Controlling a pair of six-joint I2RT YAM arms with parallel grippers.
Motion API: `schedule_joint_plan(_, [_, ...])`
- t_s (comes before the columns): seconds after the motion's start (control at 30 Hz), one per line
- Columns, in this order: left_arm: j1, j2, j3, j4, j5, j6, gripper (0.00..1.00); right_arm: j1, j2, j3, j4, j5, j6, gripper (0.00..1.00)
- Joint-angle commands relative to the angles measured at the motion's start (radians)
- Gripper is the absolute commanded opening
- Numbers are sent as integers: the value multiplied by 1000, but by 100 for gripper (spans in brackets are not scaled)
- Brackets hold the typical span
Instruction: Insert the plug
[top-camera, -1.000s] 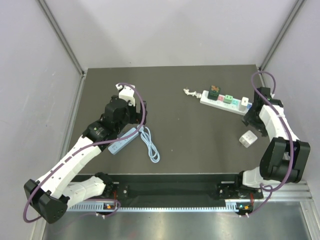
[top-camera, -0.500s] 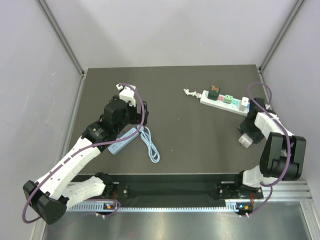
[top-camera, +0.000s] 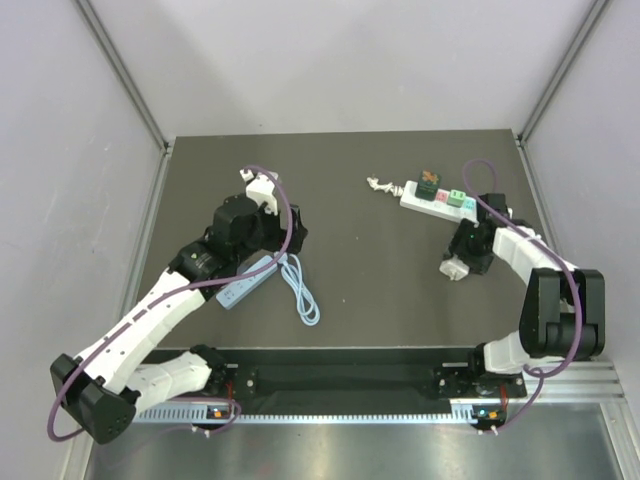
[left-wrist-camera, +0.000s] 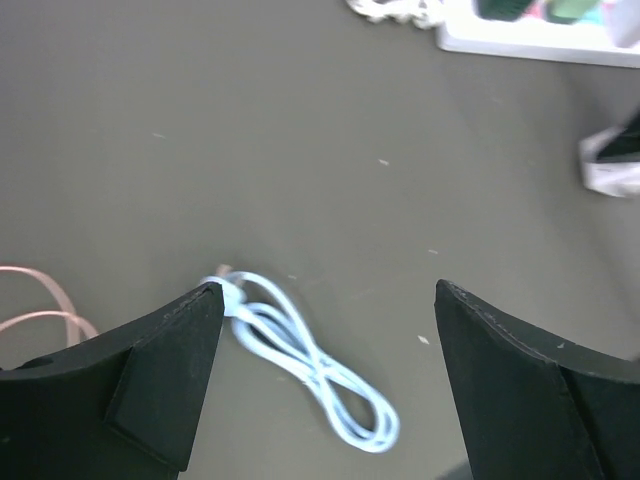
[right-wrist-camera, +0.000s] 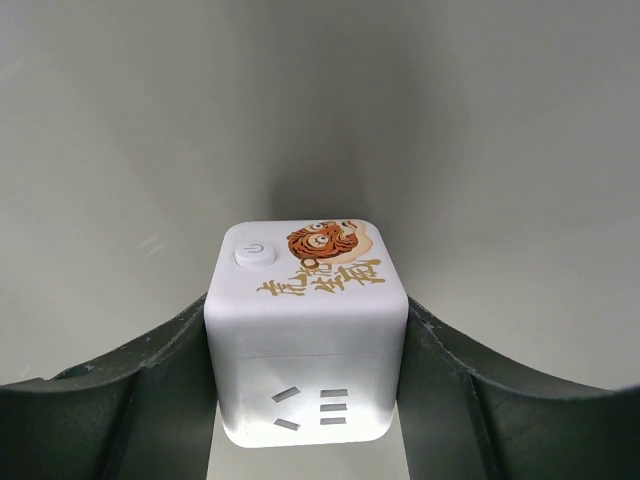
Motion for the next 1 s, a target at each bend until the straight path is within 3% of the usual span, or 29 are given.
schedule_joint_plan(0.0, [-3, 10, 33, 30, 148, -91, 90, 85, -71, 20, 77, -162, -27, 34])
schedule_joint_plan(0.2, [-2, 44, 20, 33, 310, -162, 88, 147, -80, 25, 154, -374, -66, 28])
schedule_joint_plan(0.37, [-2, 62, 0, 122, 455, -237, 86, 180, -134, -13, 281, -545, -140, 18])
schedule_joint_plan(0.53, [-3, 82, -13, 216, 551, -274, 86, 203, -171, -49, 350, -668, -160, 14])
schedule_joint_plan(0.67, [-2, 88, -36, 271, 567, -253, 87, 214, -166, -30, 309, -745, -156, 15])
schedule_joint_plan(0.73, [-2, 91, -39, 268, 554, -239, 87, 220, -166, -4, 243, -701, -145, 16])
schedule_joint_plan(0.83, [-3, 92, -24, 222, 476, -233, 87, 249, -99, 69, 92, -473, -189, 15])
schedule_joint_plan(0.97, [-2, 78, -15, 198, 405, -231, 87, 303, -10, 88, 60, -336, -148, 16])
